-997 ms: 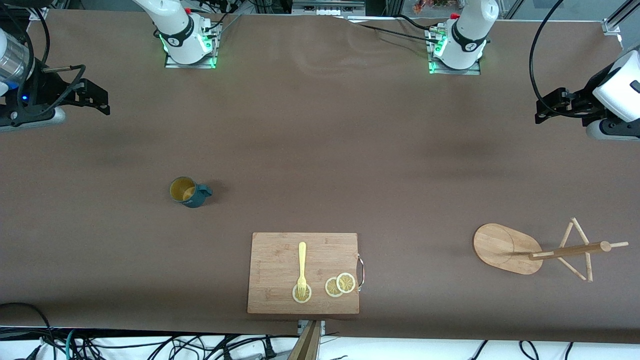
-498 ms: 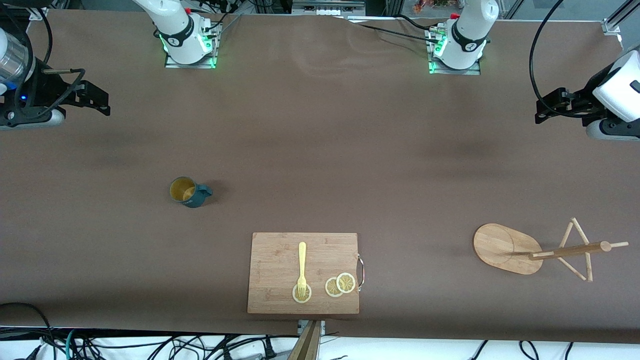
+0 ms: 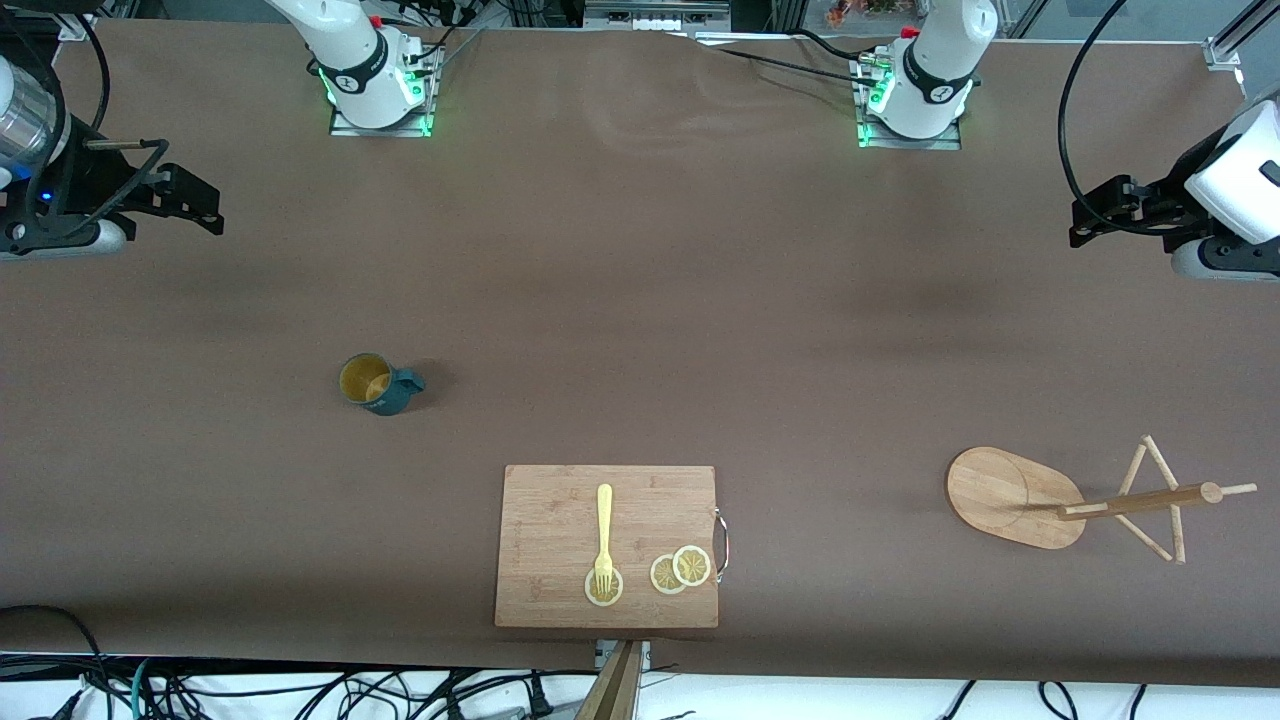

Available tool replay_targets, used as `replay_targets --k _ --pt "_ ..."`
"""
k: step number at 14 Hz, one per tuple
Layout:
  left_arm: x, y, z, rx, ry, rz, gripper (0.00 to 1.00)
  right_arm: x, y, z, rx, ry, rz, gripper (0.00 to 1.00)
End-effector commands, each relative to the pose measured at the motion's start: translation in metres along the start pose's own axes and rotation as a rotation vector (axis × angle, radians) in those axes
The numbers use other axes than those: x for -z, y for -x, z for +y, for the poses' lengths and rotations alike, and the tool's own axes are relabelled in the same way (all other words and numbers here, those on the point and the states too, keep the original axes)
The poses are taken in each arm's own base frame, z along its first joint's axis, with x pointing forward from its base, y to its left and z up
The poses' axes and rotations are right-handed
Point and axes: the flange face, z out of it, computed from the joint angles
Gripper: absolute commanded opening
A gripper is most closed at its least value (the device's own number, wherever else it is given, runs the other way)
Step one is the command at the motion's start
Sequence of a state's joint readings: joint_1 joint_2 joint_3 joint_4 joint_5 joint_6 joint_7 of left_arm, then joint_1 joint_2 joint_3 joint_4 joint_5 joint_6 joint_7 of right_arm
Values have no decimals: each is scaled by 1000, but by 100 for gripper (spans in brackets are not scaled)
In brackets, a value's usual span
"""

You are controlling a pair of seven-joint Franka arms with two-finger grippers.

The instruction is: Pass cup and hang on rack

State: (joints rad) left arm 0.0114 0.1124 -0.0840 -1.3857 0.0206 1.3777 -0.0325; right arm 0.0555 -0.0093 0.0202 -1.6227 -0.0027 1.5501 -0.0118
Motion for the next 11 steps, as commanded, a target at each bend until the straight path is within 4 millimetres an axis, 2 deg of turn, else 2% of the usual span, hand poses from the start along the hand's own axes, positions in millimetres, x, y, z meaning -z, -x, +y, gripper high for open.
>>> replay_targets --k 1,11 --pt "3 0 3 1 22 9 100 9 4 -6 -3 -14 22 100" --pt "3 0 3 -1 22 9 100 4 0 -3 -3 -15 13 100"
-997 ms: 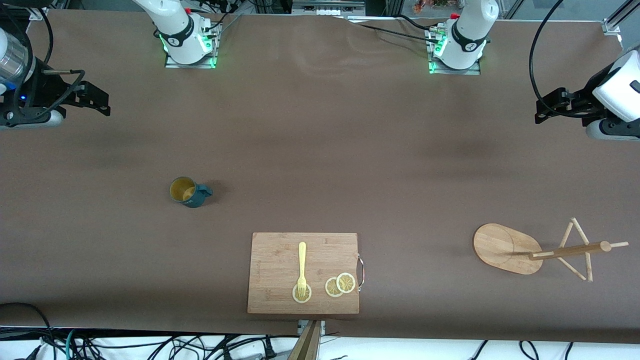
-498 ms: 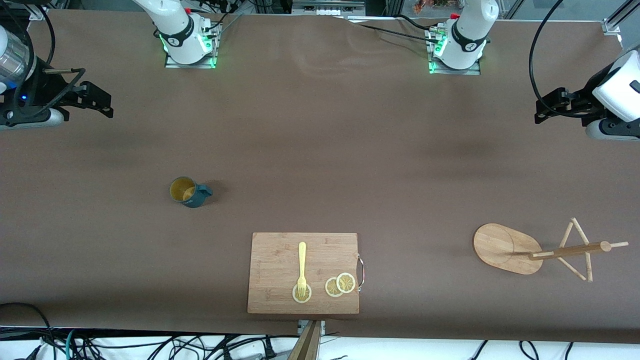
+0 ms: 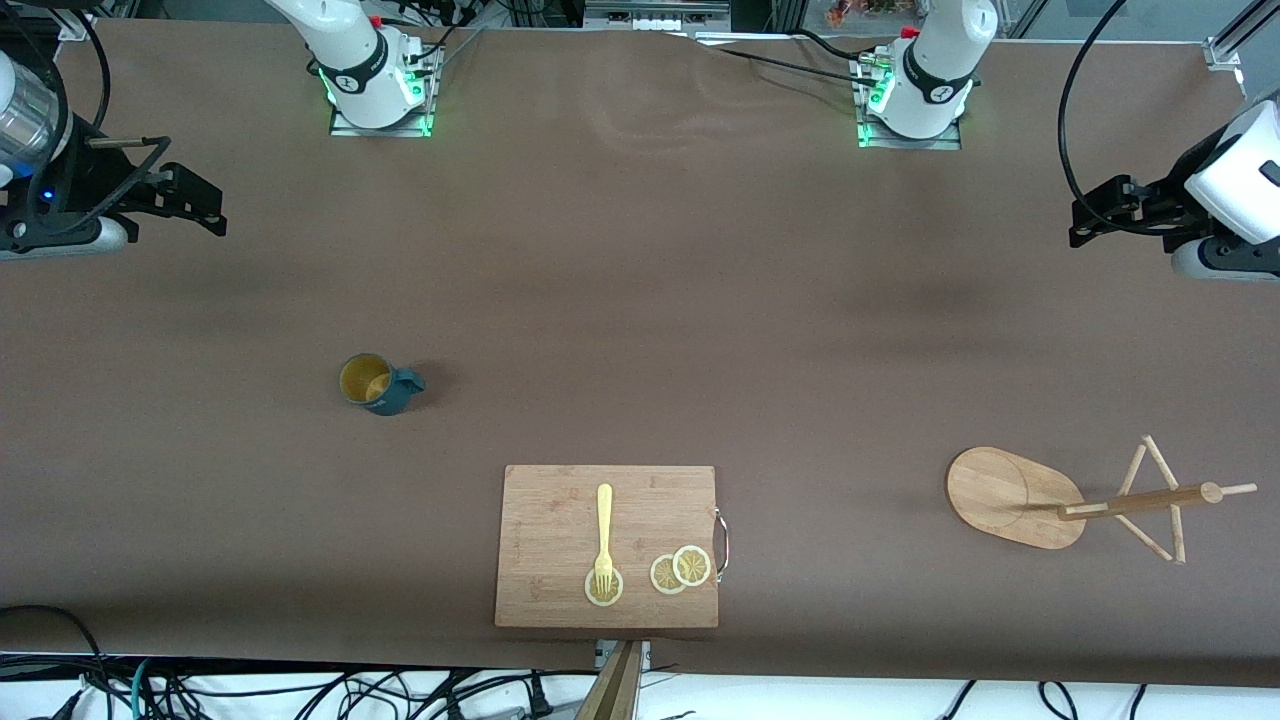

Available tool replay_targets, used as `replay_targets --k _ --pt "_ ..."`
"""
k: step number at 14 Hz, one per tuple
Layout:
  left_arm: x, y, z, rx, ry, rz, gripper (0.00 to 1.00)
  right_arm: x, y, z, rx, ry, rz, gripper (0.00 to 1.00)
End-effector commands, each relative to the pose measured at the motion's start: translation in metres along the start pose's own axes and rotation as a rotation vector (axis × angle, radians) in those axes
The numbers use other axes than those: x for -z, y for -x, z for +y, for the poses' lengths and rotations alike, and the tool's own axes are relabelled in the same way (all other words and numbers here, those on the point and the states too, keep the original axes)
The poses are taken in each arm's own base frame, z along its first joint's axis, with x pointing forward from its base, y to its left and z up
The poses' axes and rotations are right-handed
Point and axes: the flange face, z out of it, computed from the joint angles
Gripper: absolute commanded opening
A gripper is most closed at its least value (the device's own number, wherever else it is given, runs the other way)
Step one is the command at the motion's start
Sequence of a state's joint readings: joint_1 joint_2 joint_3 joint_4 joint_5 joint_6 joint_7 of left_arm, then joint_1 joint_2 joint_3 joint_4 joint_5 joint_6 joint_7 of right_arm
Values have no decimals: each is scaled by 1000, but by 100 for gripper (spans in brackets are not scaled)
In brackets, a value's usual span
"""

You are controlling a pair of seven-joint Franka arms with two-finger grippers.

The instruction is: Pass cup and hang on rack

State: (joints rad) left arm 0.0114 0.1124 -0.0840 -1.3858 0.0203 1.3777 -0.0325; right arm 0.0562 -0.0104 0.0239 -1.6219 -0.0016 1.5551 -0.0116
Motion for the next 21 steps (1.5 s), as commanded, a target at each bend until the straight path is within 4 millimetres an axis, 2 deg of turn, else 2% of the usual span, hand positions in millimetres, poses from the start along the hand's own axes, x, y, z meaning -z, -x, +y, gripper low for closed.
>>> replay_targets --k 1,2,5,6,8,9,11,13,15,17,19,21 --pt "3 0 3 1 22 9 100 0 -1 1 -6 -16 3 100" --pt "3 0 4 -1 21 9 100 -13 -8 1 0 -15 -26 100" --pt "3 0 3 1 22 9 100 -25 -16 4 -4 -16 -41 100" --pt "3 0 3 1 22 9 100 -40 -24 -1 6 -11 -67 100" --pt "3 0 3 1 22 9 100 -97 -48 -24 49 37 -169 100" --pt "3 0 3 1 22 9 100 -100 -54 -19 53 35 -155 100" --pt "3 0 4 -1 21 9 100 -96 -57 -30 83 50 -120 100" --pt "3 0 4 -1 21 9 100 -107 -64 -16 69 28 -110 100" --pt "3 0 3 1 22 9 100 -135 -81 -7 71 16 -101 100" --pt "3 0 3 1 22 9 100 -177 -98 0 52 12 -100 100" --pt "3 0 3 1 22 9 100 -222 -118 -1 44 9 -82 100" --pt "3 0 3 1 22 9 100 -260 -130 -4 37 -10 -78 100"
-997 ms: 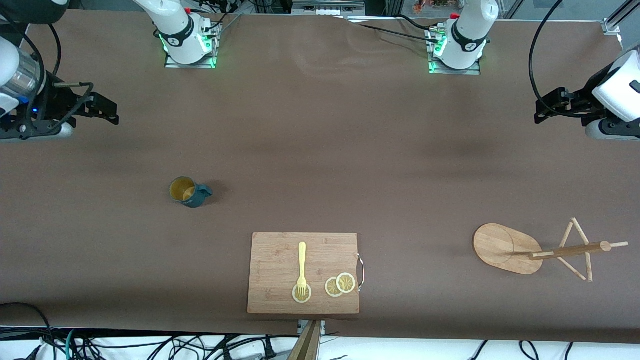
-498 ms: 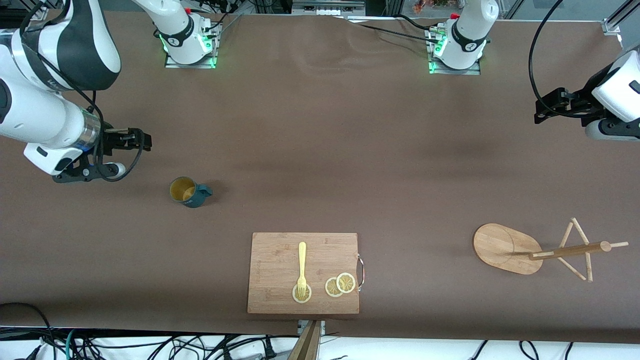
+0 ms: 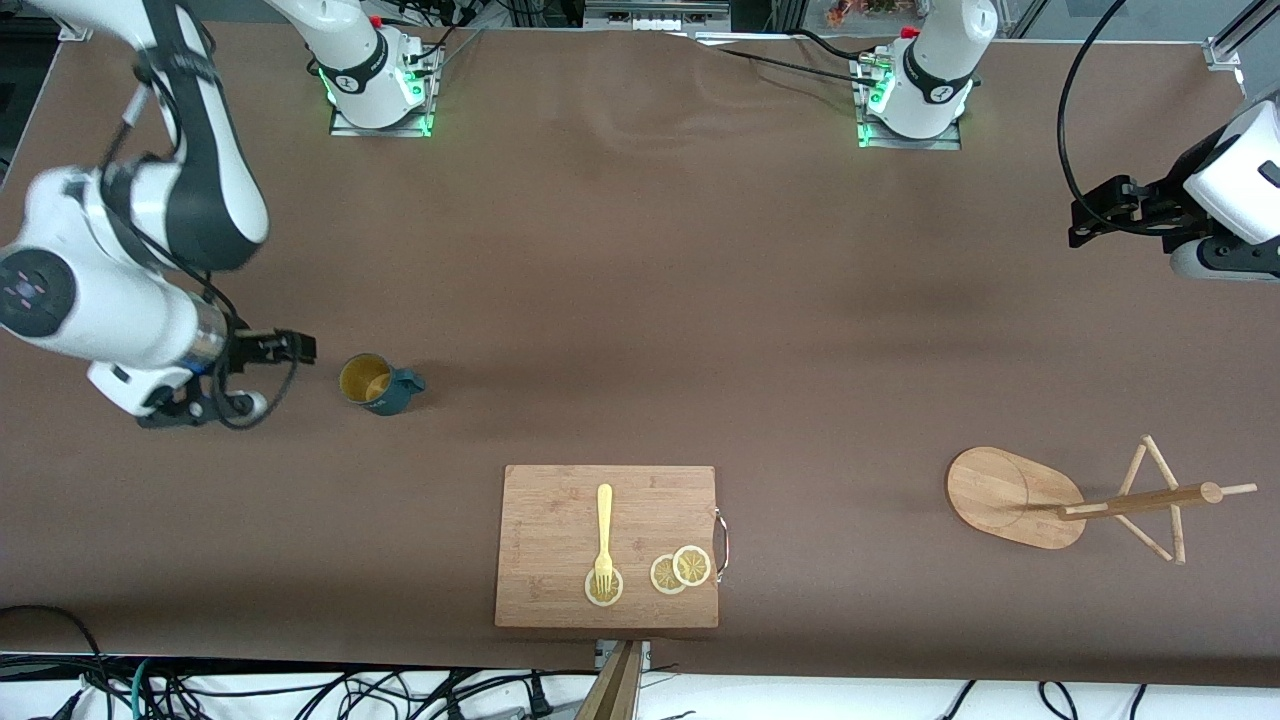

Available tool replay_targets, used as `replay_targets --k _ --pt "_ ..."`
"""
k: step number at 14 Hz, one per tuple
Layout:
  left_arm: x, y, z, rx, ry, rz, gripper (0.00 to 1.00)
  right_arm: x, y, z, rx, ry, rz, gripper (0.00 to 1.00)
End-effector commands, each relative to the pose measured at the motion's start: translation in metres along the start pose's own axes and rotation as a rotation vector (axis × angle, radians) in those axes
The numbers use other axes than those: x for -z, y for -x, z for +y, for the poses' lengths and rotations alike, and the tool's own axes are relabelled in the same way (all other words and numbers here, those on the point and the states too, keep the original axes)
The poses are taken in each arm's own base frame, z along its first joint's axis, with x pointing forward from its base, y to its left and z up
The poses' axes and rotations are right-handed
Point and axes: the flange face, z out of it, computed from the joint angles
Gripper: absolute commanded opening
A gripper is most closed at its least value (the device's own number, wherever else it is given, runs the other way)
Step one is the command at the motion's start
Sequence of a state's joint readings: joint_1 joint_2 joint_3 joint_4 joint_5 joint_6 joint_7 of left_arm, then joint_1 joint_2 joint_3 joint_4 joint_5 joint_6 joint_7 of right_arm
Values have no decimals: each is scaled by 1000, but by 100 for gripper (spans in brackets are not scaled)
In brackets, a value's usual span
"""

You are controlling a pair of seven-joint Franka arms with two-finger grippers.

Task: Pass cup and hang on rack
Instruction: 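Reach the right gripper down to the teal mug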

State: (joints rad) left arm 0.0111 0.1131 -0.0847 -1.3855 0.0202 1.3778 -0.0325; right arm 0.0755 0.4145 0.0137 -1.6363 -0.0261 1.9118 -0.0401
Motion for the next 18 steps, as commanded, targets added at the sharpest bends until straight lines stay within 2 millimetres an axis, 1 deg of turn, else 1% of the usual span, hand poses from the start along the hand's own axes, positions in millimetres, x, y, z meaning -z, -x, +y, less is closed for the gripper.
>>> replay_targets --k 1,4,6,8,9,12,13,14,16,17,18 --pt "3 0 4 0 21 10 100 -41 -15 -5 -21 -50 -2 100" --pt "3 0 4 0 24 9 100 -62 -12 -5 -27 -54 -9 100" --pt "3 0 3 1 25 9 100 -83 -13 -7 -25 -54 -15 99" --pt "3 0 3 1 25 9 100 -106 -6 -9 -25 -53 -16 99" --pt "3 0 4 1 24 9 100 -113 -2 -8 -27 -53 -20 99" --pt "3 0 4 0 24 9 100 -118 0 -9 -26 -53 -29 97" --pt "3 0 4 0 31 9 100 -120 1 -9 -26 -53 -32 90" --pt "3 0 4 0 29 9 100 -120 1 -9 -26 -53 -32 81" --pt "4 0 4 2 29 11 100 -127 0 -11 -24 -56 -42 56" --pt "3 0 4 2 29 9 100 -128 0 -12 -22 -57 -42 45" --pt "3 0 4 0 31 9 100 -128 0 -12 -22 -57 -43 36"
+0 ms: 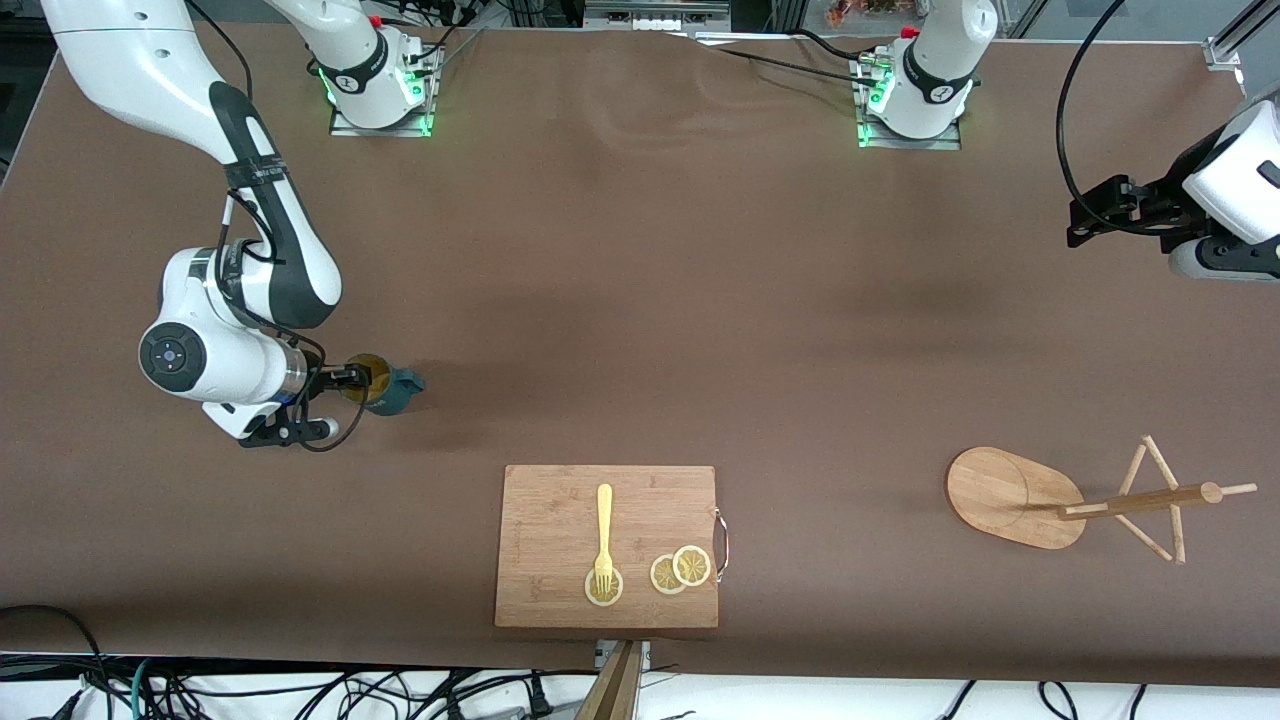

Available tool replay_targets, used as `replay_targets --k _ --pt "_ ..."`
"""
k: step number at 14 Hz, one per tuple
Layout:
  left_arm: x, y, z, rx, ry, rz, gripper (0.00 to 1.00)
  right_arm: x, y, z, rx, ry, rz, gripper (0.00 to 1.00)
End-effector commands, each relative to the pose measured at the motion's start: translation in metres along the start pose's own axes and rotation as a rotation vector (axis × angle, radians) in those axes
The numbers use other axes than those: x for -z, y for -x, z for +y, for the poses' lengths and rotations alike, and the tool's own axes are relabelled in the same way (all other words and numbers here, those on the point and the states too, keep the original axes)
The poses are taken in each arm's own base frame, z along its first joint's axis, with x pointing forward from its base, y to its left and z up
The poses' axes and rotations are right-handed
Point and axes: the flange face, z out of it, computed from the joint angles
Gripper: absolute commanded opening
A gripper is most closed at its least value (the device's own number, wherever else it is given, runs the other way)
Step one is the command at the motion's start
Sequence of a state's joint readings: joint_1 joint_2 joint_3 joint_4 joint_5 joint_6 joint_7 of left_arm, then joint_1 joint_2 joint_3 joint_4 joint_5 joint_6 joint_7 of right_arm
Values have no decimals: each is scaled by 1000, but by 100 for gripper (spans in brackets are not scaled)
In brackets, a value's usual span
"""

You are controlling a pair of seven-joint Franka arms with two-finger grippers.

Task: Pass cup and hang on rack
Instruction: 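Close the right gripper on the teal mug rim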

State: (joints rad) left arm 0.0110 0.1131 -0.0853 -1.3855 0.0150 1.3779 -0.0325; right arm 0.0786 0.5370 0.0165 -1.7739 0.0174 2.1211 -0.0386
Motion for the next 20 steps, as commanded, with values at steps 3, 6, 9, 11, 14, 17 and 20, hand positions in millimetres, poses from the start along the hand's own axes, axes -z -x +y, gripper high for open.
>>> replay_targets --k 3,6,9,11,14,17,20 --pt "3 0 3 3 25 9 100 -8 1 -4 -7 -16 0 21" --pt "3 0 3 2 25 9 100 -6 0 -8 -4 -18 3 3" --pt "3 0 3 3 25 9 100 -2 -1 -21 34 -16 6 0" --pt "3 0 3 3 25 9 100 14 -5 -52 73 -27 29 0" --pt "3 0 3 3 25 9 100 30 -9 -101 25 -48 54 0" --pt "3 0 3 3 25 9 100 47 -10 -182 -68 -79 84 0" --pt "3 0 3 3 25 9 100 50 -5 -273 -194 -79 50 0"
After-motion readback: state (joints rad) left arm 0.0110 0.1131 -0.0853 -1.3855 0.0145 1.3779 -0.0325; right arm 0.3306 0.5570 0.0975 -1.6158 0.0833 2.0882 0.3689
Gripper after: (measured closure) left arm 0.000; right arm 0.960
